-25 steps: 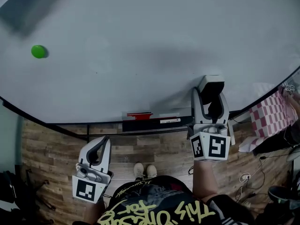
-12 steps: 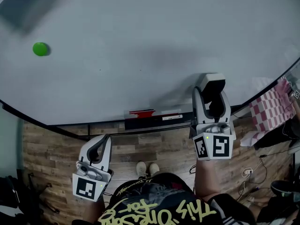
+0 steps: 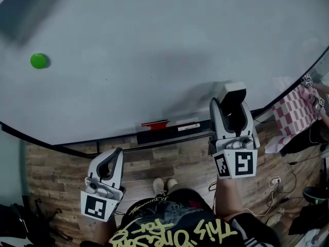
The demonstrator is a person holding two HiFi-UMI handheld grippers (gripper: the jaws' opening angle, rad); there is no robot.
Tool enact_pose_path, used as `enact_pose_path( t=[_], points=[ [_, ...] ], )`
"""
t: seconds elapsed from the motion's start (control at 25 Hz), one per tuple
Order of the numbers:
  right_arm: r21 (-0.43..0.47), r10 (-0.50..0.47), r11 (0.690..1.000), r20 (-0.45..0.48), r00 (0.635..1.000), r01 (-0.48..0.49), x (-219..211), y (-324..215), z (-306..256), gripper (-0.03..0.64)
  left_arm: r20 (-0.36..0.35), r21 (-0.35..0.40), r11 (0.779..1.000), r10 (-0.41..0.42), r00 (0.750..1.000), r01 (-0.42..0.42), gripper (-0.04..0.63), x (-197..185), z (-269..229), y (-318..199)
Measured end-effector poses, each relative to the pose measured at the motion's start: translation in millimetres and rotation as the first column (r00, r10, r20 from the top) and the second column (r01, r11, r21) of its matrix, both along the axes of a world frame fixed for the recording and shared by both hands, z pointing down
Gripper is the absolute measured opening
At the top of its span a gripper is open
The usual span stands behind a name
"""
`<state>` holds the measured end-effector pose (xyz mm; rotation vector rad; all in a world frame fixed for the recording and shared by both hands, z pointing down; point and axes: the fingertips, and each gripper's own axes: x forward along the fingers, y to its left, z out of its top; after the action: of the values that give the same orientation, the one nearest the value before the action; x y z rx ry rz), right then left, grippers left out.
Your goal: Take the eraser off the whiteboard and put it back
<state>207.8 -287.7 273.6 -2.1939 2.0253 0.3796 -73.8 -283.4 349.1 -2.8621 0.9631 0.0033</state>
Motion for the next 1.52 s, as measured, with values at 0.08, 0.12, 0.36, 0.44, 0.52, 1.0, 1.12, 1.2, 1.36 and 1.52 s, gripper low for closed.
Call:
enact_pose_path(
  t=[0.08, 0.12, 0.36, 0.44, 0.52, 1.0, 1.12, 1.2, 1.36, 1.52],
  points=[
    [0.003, 0.006, 1.0, 0.001, 1.0, -0.006, 0, 3, 0, 0.261, 0.0, 0.002, 1.0, 0.009, 1.0, -0.009, 0.006, 1, 0, -2],
    [0.004, 0.008, 1.0, 0.001, 1.0, -0.008, -1, 5, 0, 0.261, -0.001, 0.003, 1.0, 0.015, 1.0, -0.015, 0.006, 1, 0, -3],
    [0.009, 0.021, 1.0, 0.019, 1.0, -0.022, -2, 17, -2, 0.261, 0.0, 0.0, 0.999, 0.053, 0.999, -0.053, 0.006, 5, 1, -2],
    [0.013, 0.025, 1.0, 0.024, 0.999, -0.025, -2, 22, -2, 0.261, 0.0, 0.002, 0.998, 0.063, 0.998, -0.063, 0.006, 6, 1, -2],
    [0.017, 0.026, 1.0, 0.02, 0.999, -0.027, -2, 27, -3, 0.261, -0.001, 0.006, 0.998, 0.07, 0.998, -0.07, 0.006, 8, 1, -2],
    [0.019, -0.005, 1.0, 0.041, 0.999, 0.004, -1, 57, 0, 0.261, -0.002, 0.029, 0.995, 0.099, 0.995, -0.099, 0.006, 25, -9, 8],
    [0.023, -0.024, 0.999, 0.045, 0.999, 0.023, -5, 67, -2, 0.261, -0.001, 0.032, 0.995, 0.1, 0.995, -0.1, 0.006, 29, -11, 14],
    [0.02, -0.037, 0.999, 0.046, 0.998, 0.036, -6, 75, -2, 0.261, 0.0, 0.032, 0.995, 0.098, 0.995, -0.098, 0.006, 32, -13, 19],
    [0.006, -0.063, 0.998, 0.051, 0.997, 0.062, -8, 90, 1, 0.261, 0.006, 0.033, 0.995, 0.091, 0.996, -0.091, 0.006, 36, -13, 35],
    [-0.006, -0.088, 0.996, 0.049, 0.995, 0.088, -12, 105, 6, 0.261, 0.005, 0.034, 0.996, 0.085, 0.996, -0.085, 0.006, 40, -13, 53]
  ],
)
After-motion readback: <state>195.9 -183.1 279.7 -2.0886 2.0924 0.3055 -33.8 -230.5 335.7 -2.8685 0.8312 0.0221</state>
